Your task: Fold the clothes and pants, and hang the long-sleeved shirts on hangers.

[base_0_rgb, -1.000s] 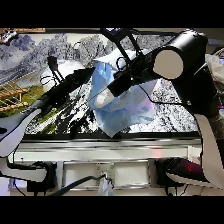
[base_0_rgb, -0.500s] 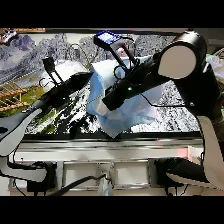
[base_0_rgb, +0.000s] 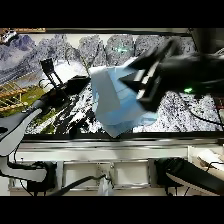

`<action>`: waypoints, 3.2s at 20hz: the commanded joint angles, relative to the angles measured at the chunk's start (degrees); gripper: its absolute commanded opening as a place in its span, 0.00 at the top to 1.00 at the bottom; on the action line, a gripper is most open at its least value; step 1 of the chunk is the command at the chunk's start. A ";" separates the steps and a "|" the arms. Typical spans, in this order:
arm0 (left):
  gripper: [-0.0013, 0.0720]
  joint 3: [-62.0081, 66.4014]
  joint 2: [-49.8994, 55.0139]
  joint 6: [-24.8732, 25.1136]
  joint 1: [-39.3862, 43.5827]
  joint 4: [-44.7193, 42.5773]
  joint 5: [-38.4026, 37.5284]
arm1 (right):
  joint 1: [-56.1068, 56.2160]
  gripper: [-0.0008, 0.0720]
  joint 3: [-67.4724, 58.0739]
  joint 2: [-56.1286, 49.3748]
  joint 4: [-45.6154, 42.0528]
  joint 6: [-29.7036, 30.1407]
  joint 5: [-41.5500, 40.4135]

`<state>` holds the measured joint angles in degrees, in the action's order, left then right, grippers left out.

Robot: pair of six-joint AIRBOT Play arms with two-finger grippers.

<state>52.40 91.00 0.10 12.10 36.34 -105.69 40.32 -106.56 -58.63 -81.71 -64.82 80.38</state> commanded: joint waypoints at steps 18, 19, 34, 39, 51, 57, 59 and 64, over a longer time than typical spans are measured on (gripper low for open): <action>0.97 0.04 -0.02 -0.11 1.01 -1.44 -0.42 | -7.17 0.95 3.93 -16.76 -1.03 10.40 4.63; 0.96 0.04 -0.02 -0.09 1.01 -0.63 -0.42 | -7.17 0.96 3.93 -16.70 -1.01 12.26 4.63; 0.50 3.30 -1.53 0.76 -13.35 21.66 22.43 | -7.06 0.96 3.93 -9.70 0.33 14.93 5.90; 0.97 5.25 -17.31 -18.99 -29.51 -27.17 49.57 | -7.06 0.96 3.93 -9.22 0.42 11.76 5.44; 0.02 -26.64 -46.34 -37.53 -1.99 -36.28 63.63 | -7.06 0.96 3.93 -9.25 2.45 11.02 2.99; 0.02 -26.67 -46.16 -33.05 12.31 -35.82 80.67 | -7.06 0.96 3.93 -9.22 3.74 8.68 3.21; 0.02 -26.64 -45.42 -32.63 12.41 -35.80 81.05 | -7.06 0.96 3.93 -9.22 4.02 8.68 3.21; 0.17 -26.62 -39.17 -32.61 12.44 -32.89 81.11 | -7.06 0.96 3.93 -9.22 6.71 8.44 3.37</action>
<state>25.82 48.45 -33.19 23.99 0.84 -25.76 33.21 -102.61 -67.92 -77.08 -56.10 83.59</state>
